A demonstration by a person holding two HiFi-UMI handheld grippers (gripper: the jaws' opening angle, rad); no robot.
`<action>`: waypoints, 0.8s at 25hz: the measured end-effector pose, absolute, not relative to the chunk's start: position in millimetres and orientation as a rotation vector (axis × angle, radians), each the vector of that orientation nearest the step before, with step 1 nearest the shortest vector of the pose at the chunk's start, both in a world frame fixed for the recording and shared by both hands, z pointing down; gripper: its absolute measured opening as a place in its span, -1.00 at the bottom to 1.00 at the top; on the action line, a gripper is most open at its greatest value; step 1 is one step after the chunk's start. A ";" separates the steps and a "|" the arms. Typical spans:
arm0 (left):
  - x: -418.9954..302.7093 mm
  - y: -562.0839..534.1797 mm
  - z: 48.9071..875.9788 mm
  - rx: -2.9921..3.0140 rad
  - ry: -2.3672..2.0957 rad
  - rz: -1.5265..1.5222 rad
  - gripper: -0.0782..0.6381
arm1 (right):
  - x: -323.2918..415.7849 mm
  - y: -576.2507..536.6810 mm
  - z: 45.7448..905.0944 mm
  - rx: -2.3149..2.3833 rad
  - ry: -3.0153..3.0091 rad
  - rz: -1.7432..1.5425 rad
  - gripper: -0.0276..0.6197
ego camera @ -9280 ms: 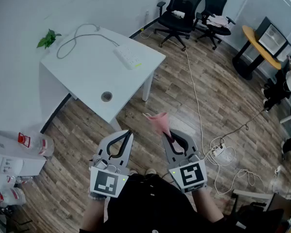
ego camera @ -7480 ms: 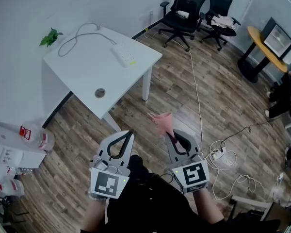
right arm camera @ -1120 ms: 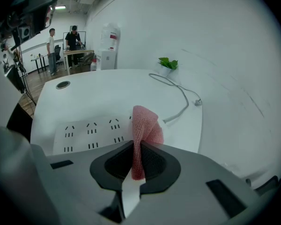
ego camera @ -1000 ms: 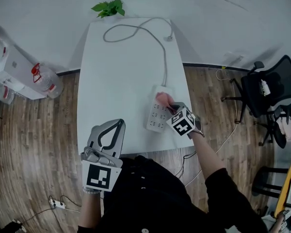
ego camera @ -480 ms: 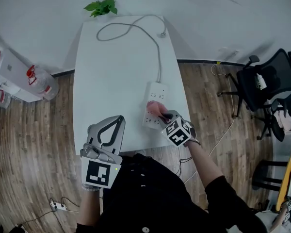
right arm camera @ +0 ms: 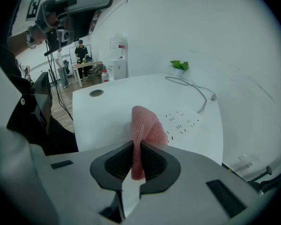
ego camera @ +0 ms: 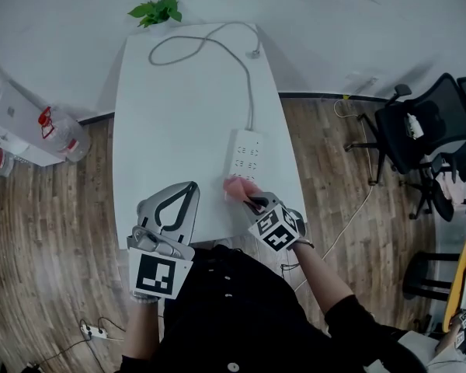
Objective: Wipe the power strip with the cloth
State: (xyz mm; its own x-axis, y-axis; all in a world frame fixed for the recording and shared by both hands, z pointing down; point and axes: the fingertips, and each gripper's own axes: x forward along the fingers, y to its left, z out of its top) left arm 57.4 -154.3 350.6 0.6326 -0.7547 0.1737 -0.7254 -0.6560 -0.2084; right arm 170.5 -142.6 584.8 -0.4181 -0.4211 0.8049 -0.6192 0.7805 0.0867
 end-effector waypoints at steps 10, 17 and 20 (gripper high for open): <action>51.5 -157.7 351.4 -2.722 1.261 -0.381 -0.74 | 164.0 -129.2 587.5 0.742 -2.081 0.298 -0.73; 51.8 -154.2 355.3 -2.726 1.258 -0.386 -0.74 | 164.8 -127.9 586.7 0.755 -2.076 0.289 -0.73; 51.7 -153.4 355.0 -2.727 1.256 -0.384 -0.74 | 168.0 -127.5 580.2 0.767 -2.081 0.282 -0.73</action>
